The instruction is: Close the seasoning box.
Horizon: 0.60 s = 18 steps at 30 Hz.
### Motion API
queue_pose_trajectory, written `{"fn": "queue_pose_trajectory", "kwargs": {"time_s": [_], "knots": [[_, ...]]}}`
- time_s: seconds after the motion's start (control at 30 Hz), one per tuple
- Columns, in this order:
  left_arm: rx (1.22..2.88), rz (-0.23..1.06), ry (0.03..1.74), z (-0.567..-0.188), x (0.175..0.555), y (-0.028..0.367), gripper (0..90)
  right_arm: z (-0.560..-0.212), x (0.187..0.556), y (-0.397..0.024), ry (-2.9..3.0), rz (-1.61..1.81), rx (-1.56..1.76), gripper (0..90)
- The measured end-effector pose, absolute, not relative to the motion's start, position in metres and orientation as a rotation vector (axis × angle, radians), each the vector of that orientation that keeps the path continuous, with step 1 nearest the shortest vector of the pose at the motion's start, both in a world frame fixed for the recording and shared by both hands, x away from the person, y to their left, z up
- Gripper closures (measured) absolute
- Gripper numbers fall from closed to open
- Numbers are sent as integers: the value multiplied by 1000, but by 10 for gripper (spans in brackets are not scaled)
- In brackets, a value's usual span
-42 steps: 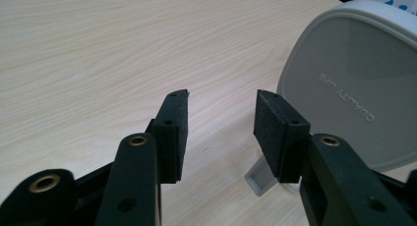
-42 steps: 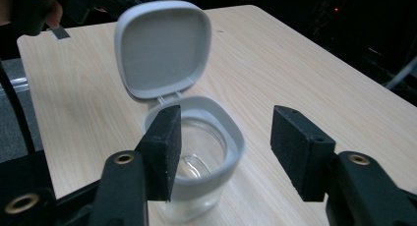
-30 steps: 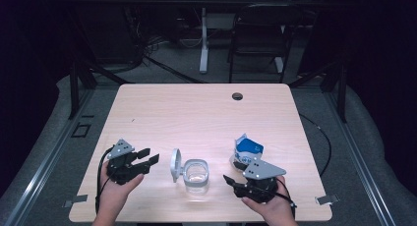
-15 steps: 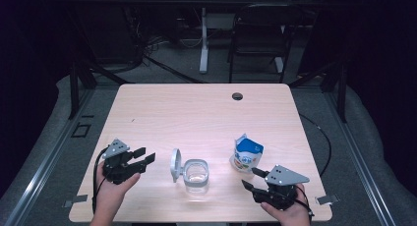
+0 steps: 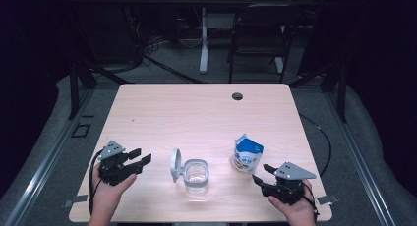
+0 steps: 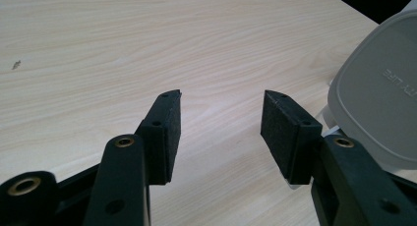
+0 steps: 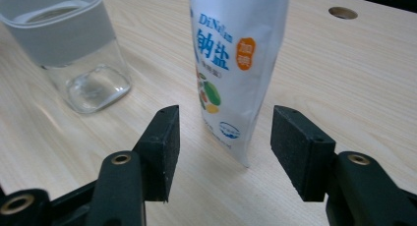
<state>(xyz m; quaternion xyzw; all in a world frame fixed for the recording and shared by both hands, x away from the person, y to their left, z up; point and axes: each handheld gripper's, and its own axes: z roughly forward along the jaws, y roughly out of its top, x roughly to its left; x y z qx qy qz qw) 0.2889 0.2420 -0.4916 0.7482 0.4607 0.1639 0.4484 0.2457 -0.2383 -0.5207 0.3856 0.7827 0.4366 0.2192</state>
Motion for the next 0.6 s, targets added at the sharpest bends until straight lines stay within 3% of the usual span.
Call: {"fn": "queue_pose_trajectory", "kwargs": {"time_s": [0.6], "knots": [[1813, 441, 1217, -495, 269, 270, 499, -543, 283, -228, 2195, 1232, 1044, 367]]}}
